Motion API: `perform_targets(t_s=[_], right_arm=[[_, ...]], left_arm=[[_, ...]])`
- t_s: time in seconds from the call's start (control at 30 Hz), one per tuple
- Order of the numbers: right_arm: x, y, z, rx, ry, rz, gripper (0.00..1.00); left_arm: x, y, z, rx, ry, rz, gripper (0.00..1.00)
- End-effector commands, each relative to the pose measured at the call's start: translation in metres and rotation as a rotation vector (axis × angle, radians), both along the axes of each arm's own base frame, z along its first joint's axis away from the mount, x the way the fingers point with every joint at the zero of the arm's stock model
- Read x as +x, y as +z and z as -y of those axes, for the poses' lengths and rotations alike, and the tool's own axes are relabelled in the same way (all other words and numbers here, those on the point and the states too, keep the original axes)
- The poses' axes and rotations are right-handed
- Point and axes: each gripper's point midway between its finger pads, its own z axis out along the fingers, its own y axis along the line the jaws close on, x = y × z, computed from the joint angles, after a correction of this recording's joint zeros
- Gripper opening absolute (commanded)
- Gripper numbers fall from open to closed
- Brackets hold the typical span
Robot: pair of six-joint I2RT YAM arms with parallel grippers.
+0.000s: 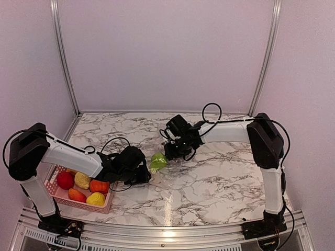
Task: Open the zip-top bag and remove the fake food
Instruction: Pick up the fake fruit from the zipper food storage bag.
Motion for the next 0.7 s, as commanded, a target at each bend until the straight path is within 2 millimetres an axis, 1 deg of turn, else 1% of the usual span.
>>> perform_targets(t_s=[0.0, 0.17, 0.23, 0.47, 0.53, 0.63, 0.67], right_arm=[[-0.007, 0.001, -0.008, -0.008, 0.046, 0.0, 0.55], [-0.008, 0.004, -0.005, -0.026, 0.061, 0.007, 0.58], [-0.008, 0.004, -0.005, -0.029, 0.067, 0.007, 0.61], [-0.011, -0.005, -0.006, -0.048, 0.1, -0.012, 0.68], [-0.01, -0.005, -0.007, -0.049, 0.104, -0.011, 0.7], [-0.009, -0.002, -0.008, -0.049, 0.107, -0.006, 0.72], [-0.008, 0.0, -0.009, -0.045, 0.108, -0.001, 0.73]], left_arm=[[0.012, 0.005, -0.004, 0.025, 0.018, 0.09, 0.34], [0.018, 0.007, -0.004, 0.027, 0.02, 0.142, 0.35], [0.021, 0.007, -0.004, 0.037, 0.015, 0.157, 0.38], [0.027, 0.01, 0.0, 0.073, -0.015, 0.203, 0.39], [0.027, 0.008, 0.0, 0.086, -0.031, 0.212, 0.4], [0.029, 0.005, 0.004, 0.101, -0.066, 0.228, 0.47], [0.029, 0.006, 0.005, 0.102, -0.074, 0.234, 0.48]])
